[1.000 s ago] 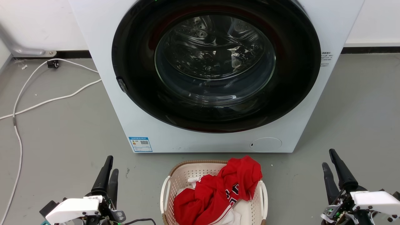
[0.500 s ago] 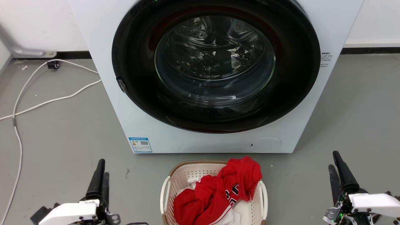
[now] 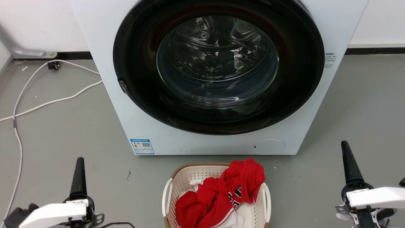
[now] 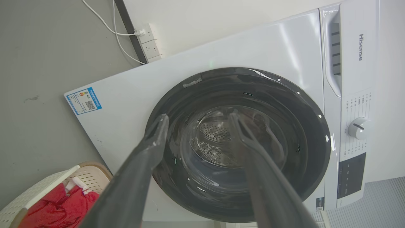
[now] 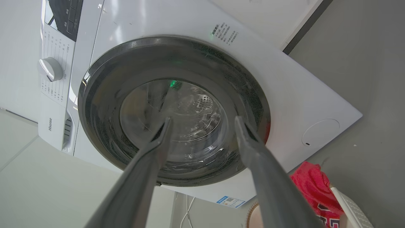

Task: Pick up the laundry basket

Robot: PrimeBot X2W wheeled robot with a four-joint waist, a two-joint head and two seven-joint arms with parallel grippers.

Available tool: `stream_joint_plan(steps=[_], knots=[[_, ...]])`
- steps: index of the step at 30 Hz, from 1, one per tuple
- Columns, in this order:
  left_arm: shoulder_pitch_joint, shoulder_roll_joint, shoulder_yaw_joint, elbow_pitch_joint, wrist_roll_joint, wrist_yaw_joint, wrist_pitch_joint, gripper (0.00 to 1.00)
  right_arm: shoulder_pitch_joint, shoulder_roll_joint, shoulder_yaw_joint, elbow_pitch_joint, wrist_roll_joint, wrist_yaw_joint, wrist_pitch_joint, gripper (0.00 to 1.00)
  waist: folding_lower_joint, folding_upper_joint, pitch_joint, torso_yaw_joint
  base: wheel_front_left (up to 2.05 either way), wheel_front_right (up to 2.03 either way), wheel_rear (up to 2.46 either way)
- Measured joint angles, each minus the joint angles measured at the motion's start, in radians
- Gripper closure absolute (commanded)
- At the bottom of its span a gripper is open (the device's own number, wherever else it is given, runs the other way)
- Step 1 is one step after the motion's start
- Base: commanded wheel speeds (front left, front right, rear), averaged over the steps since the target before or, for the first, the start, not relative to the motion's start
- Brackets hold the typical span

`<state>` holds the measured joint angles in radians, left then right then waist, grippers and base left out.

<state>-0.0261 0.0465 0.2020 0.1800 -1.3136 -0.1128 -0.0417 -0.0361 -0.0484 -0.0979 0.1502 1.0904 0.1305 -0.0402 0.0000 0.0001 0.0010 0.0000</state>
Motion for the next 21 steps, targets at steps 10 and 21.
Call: stream_joint_plan(steps=[10,21], knots=[[0.009,0.001,-0.017,-0.152,0.236,0.043,-0.034,0.00,0.000,0.000,0.000,-0.125,-0.298,0.000,-0.034,0.00,0.0000,0.0000,0.006,-0.001,0.00,0.00,0.00],[0.044,0.001,-0.130,-0.252,0.513,0.068,-0.068,0.00,0.009,0.000,0.011,-0.194,-0.512,0.000,-0.067,0.00,0.0000,0.0000,0.010,-0.005,0.00,0.00,0.00]])
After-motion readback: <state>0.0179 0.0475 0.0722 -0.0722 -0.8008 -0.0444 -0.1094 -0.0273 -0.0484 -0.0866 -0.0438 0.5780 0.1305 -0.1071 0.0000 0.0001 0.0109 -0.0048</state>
